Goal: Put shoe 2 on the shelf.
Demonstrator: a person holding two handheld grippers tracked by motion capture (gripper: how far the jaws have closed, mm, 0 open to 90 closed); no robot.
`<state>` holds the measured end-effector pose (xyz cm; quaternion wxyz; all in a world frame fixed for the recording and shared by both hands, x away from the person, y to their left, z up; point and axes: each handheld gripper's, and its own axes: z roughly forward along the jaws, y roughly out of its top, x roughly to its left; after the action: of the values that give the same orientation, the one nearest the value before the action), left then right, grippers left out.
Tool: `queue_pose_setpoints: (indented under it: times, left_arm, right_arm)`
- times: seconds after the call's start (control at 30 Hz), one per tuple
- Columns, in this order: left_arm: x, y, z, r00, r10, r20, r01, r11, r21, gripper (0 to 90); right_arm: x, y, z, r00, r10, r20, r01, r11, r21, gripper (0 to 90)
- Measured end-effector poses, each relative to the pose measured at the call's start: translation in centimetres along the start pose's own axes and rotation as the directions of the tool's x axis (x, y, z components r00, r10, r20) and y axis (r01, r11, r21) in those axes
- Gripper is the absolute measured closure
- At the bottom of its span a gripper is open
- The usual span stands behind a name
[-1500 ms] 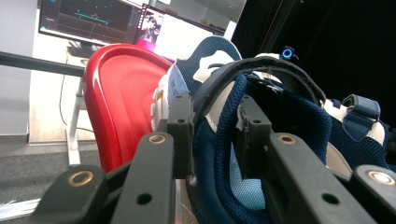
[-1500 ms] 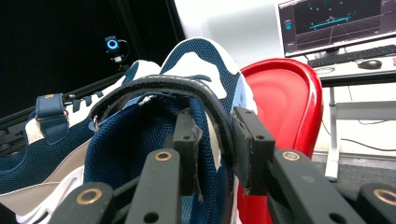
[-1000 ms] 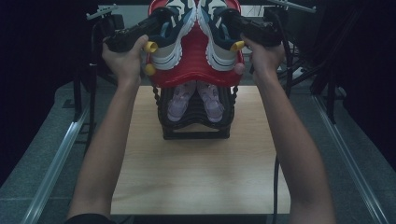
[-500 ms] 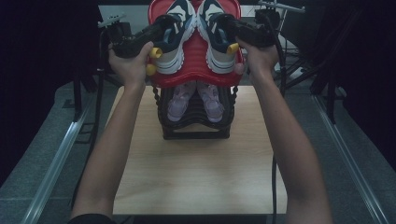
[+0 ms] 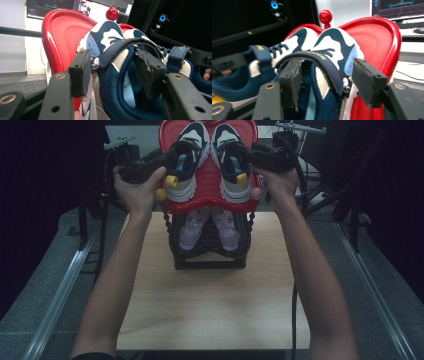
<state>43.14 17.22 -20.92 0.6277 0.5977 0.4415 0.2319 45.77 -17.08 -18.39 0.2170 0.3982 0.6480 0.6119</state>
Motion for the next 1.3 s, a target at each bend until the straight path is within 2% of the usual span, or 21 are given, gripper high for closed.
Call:
queue_pose_setpoints:
  times: [0.03,0.13,0.33,0.5,0.63,0.83,1.07,1.23,1.3]
  left_arm:
    - [0.0,0.0,0.0,1.0,0.0,0.0,0.0,1.0,0.0,45.6]
    - [-0.1,0.0,-0.5,0.9992,0.04,0.002,-0.04,0.9991,0.017,45.3]
    - [-0.5,0.2,-1.3,0.9973,0.074,-0.001,-0.074,0.9972,0.012,45.3]
    - [-0.4,0.5,-2.0,0.9974,0.073,0.002,-0.073,0.9972,0.015,45.1]
    - [-0.3,0.4,-2.5,0.9979,0.065,0.005,-0.065,0.9979,-0.002,45.3]
    - [0.6,0.1,-3.3,0.9982,0.058,0.017,-0.058,0.9981,0.021,45.3]
    - [0.9,-0.3,-4.1,0.9965,0.078,0.03,-0.079,0.9964,0.032,44.7]
    - [1.7,-1.0,-5.0,0.996,0.086,0.025,-0.087,0.995,0.049,44.2]
    - [2.5,-1.3,-5.6,0.9964,0.081,0.024,-0.082,0.9939,0.073,43.6]
  right_arm:
    - [0.0,0.0,-0.1,0.9999,0.007,-0.009,-0.007,1.0,-0.006,40.4]
    - [0.1,-0.1,-0.5,0.9998,0.001,-0.017,-0.001,0.9999,-0.013,40.3]
    - [0.3,-0.4,-1.4,0.9992,-0.01,-0.037,0.009,0.9991,-0.041,41.1]
    - [-0.1,-0.6,-2.2,0.9985,0.002,-0.055,-0.006,0.998,-0.063,42.1]
    - [-0.5,-0.8,-2.9,0.998,0.01,-0.063,-0.015,0.9972,-0.073,42.8]
    - [-0.9,-1.2,-3.8,0.9976,0.015,-0.068,-0.021,0.9964,-0.082,43.3]
    - [-1.5,-1.9,-5.1,0.9966,0.013,-0.081,-0.021,0.9958,-0.089,44.3]
    - [-2.0,-2.9,-6.1,0.9964,0.012,-0.083,-0.019,0.9962,-0.085,45.1]
    - [-2.5,-3.5,-6.5,0.9966,0.015,-0.082,-0.021,0.9964,-0.083,45.5]
